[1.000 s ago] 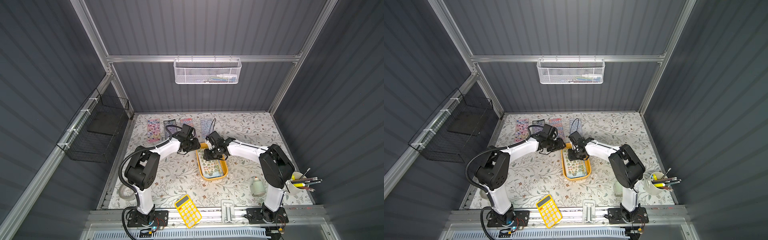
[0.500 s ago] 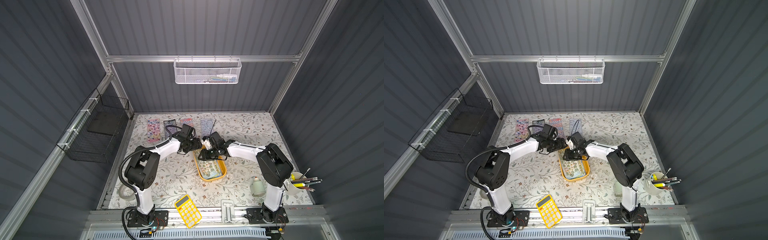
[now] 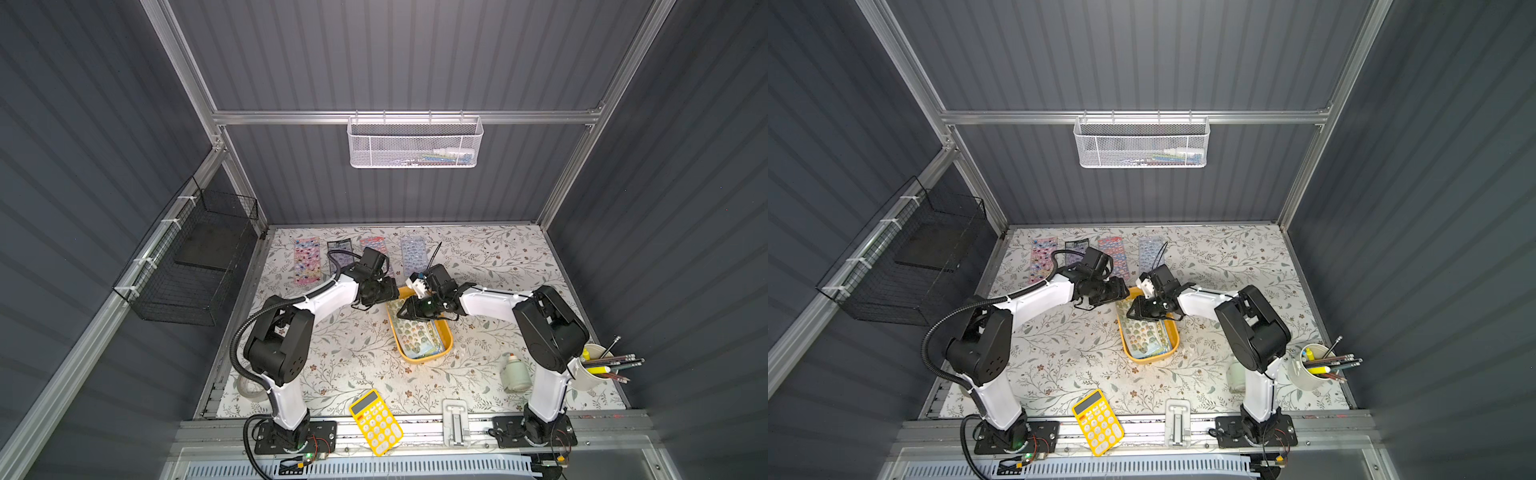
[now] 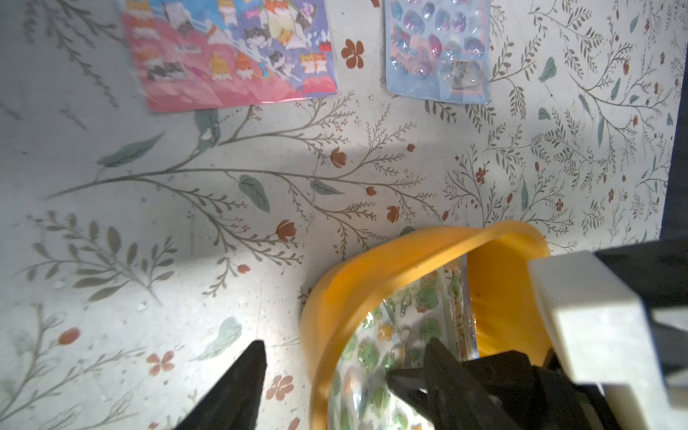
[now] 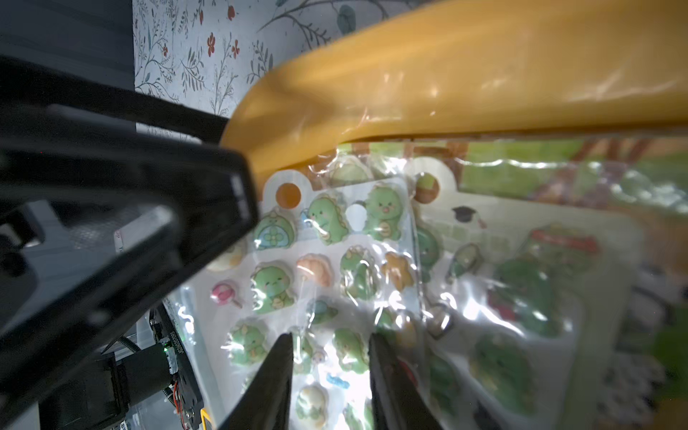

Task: Take the stickers out of the storage box
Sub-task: Pick up the sticker from the storage box.

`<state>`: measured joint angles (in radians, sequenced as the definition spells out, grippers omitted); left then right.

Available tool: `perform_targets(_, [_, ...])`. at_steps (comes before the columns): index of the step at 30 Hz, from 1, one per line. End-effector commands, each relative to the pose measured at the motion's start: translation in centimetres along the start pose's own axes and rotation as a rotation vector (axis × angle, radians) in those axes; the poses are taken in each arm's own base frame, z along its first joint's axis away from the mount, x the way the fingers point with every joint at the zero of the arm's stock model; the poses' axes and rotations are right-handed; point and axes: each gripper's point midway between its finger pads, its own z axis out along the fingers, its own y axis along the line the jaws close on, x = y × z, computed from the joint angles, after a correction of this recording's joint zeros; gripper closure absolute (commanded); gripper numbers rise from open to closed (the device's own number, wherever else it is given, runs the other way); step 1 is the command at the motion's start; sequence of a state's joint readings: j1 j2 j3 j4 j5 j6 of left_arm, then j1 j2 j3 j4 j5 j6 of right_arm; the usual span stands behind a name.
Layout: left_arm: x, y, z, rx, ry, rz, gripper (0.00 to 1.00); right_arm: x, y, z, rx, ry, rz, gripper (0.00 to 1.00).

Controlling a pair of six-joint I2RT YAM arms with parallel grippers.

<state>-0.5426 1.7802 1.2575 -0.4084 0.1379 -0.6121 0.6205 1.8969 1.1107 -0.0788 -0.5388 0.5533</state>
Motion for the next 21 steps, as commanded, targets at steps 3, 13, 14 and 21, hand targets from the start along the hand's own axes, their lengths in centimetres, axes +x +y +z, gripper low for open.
perform_targets(3, [-0.3,-0.5,-2.7,-0.014,-0.033,0.028,0.38,1.2,-1.4,0.7,0.036,0.044,0.040,0.63])
perform_targets(13, [0.8,-0.4,-1.9,-0.001,0.023,0.015,0.68,1.3,-1.5,0.5,0.048,0.037,0.045,0.63])
perform_targets(14, [0.8,-0.5,-2.0,0.001,0.021,0.013,0.63,1.3,-1.6,0.5,0.050,0.037,0.048,0.63])
perform_targets(21, [1.8,0.1,-1.5,-0.028,0.050,0.007,0.64,1.3,-1.7,0.6,0.054,0.039,0.052,0.63])
